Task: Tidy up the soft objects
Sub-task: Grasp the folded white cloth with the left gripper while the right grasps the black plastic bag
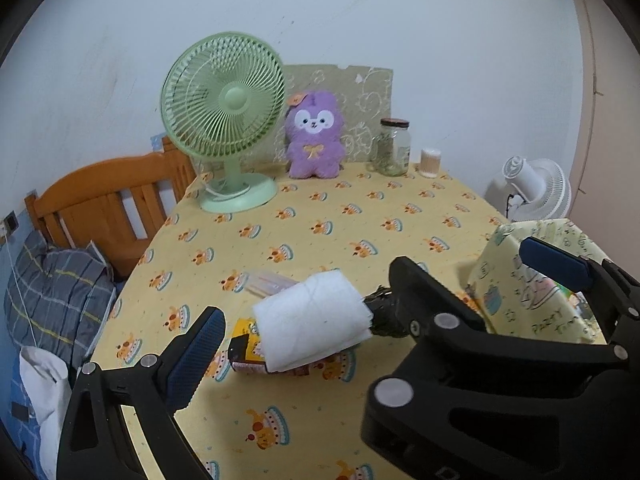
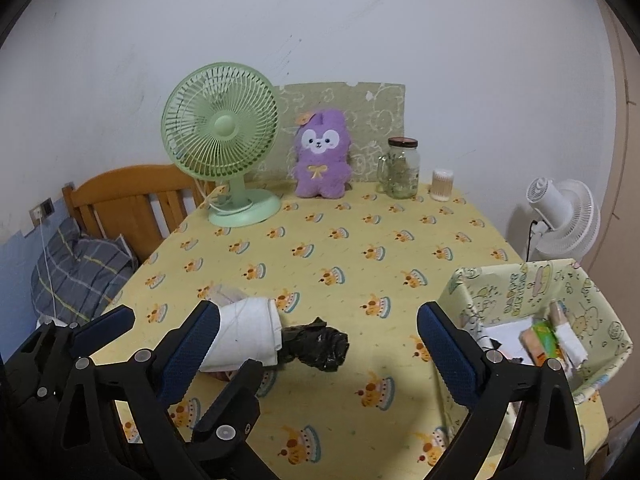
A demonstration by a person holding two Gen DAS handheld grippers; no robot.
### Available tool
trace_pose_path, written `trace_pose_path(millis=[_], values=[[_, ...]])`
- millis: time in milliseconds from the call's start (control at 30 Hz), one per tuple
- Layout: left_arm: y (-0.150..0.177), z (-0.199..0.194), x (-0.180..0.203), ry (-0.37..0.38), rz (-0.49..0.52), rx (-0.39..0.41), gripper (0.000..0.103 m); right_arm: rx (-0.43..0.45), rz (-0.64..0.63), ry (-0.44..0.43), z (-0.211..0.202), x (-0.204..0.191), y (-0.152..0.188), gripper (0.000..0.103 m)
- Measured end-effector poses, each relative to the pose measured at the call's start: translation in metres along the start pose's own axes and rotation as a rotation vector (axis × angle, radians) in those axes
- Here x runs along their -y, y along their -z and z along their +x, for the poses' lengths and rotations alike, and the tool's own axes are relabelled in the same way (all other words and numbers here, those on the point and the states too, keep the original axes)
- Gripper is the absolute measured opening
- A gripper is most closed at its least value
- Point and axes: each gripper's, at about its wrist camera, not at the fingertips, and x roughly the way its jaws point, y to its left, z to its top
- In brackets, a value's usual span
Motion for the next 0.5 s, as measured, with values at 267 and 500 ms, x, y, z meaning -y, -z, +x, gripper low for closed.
trace_pose_path(millis=[267, 500], values=[[0.005, 0.023, -0.010, -0.020, -0.025, -0.048, 0.100, -0.061, 0.011, -0.008, 0.025, 0.000, 0.006, 0.092], [0.002, 0.043, -0.014, -0.002, -0.052, -0.079, 0.100, -0.100, 0.035, 0.022, 0.048, 0.003, 0.004, 0.086]])
